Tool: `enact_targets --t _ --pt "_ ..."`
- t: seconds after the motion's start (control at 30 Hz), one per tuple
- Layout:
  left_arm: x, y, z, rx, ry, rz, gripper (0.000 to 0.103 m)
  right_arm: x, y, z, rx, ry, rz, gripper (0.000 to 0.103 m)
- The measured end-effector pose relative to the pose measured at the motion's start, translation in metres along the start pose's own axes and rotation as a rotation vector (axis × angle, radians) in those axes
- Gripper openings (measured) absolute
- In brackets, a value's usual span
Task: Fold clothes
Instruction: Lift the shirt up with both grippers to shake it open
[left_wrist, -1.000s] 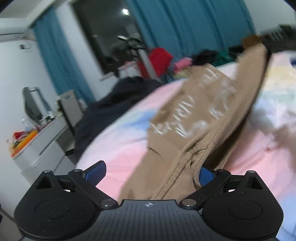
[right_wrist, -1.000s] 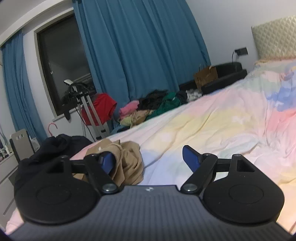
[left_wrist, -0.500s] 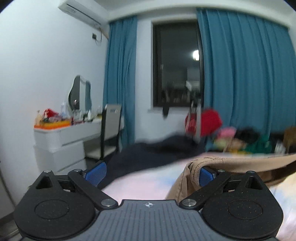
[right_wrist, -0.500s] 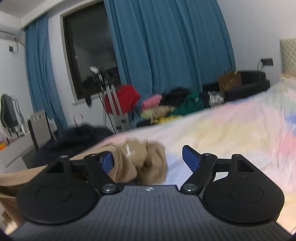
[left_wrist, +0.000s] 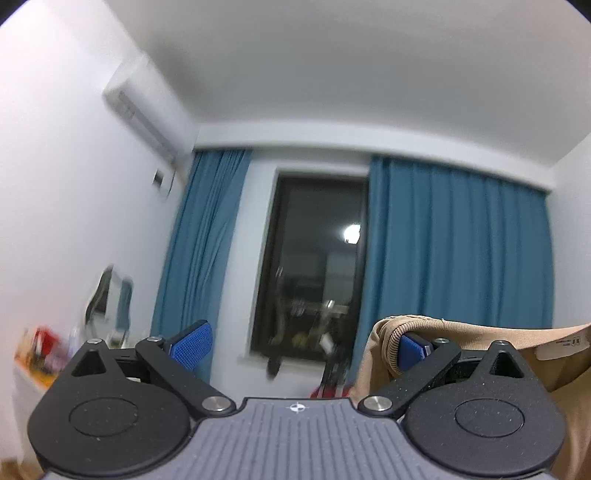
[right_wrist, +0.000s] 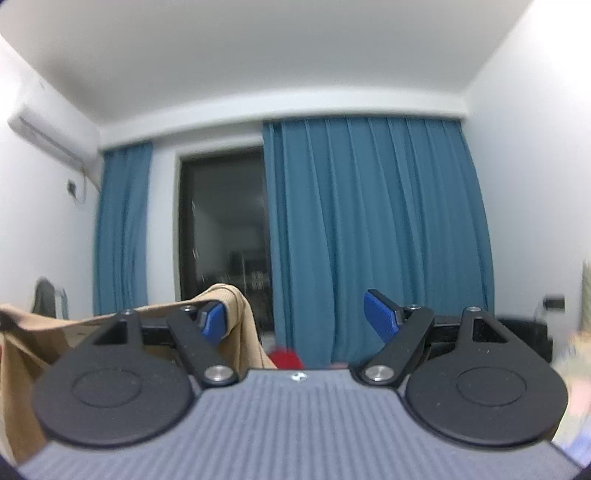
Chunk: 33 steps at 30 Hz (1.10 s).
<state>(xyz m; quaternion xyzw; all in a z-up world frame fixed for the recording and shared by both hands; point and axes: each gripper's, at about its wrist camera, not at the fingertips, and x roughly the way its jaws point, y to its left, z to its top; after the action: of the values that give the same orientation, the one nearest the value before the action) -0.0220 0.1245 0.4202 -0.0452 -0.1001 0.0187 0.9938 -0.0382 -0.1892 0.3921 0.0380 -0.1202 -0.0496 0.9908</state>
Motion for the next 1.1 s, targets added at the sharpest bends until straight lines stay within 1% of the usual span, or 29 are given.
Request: enact_targets --t 0.03,0.1,0.17,0.2,0.27,0.3,0.37,0.4,0.5,0.63,0.7,0.8,0.87,0.97,1.1 --pt "-0.003 0.0 0.021 -0.007 -0.009 -0.013 0.101 -0.006 0.001 0.019 -0.009 -0.019 0.001 0.078" --pt "-0.006 0.001 0.055 -0.034 0.004 -0.052 0.102 -0.015 0.002 0.053 -0.018 -0.041 0.006 0.079" --pt "-0.008 0.001 0.081 -0.054 0.027 -0.101 0.102 -0.018 0.001 0.078 -0.015 -0.036 0.007 0.079" --pt "-0.008 0.0 0.088 -0.055 0.036 -0.115 0.102 -0.02 -0.001 0.087 -0.015 -0.027 0.008 0.079" --pt "-0.006 -0.002 0.092 -0.051 0.055 -0.134 0.103 -0.019 -0.006 0.088 -0.007 0.004 0.012 0.079" --pt "-0.002 -0.002 0.087 -0.051 0.072 -0.143 0.103 -0.018 -0.008 0.087 -0.003 0.02 0.014 0.079" --pt "0.011 -0.001 0.07 -0.053 0.116 -0.156 0.103 -0.014 -0.012 0.081 0.007 0.059 0.015 0.079" --pt "0.019 -0.001 0.058 -0.054 0.144 -0.161 0.103 -0.007 -0.013 0.07 0.008 0.085 0.011 0.079" --pt "0.059 -0.002 0.009 -0.05 0.229 -0.159 0.103 0.021 -0.016 0.028 -0.008 0.158 -0.009 0.079" --pt "0.133 -0.007 -0.068 -0.039 0.327 -0.135 0.103 0.077 -0.025 -0.038 -0.008 0.265 -0.029 0.079" --pt "0.166 -0.015 -0.107 -0.043 0.34 -0.121 0.103 0.112 -0.031 -0.073 0.0 0.307 -0.039 0.079" --pt "0.227 -0.033 -0.168 -0.029 0.342 -0.098 0.103 0.166 -0.039 -0.123 -0.003 0.337 -0.068 0.079" --pt "0.27 -0.049 -0.219 -0.01 0.37 -0.074 0.103 0.209 -0.043 -0.162 -0.024 0.361 -0.088 0.079" --pt "0.344 -0.07 -0.305 0.008 0.455 -0.061 0.103 0.274 -0.057 -0.236 -0.049 0.427 -0.117 0.078" --pt "0.432 -0.085 -0.43 0.068 0.576 -0.066 0.103 0.352 -0.081 -0.352 -0.036 0.551 -0.134 0.078"
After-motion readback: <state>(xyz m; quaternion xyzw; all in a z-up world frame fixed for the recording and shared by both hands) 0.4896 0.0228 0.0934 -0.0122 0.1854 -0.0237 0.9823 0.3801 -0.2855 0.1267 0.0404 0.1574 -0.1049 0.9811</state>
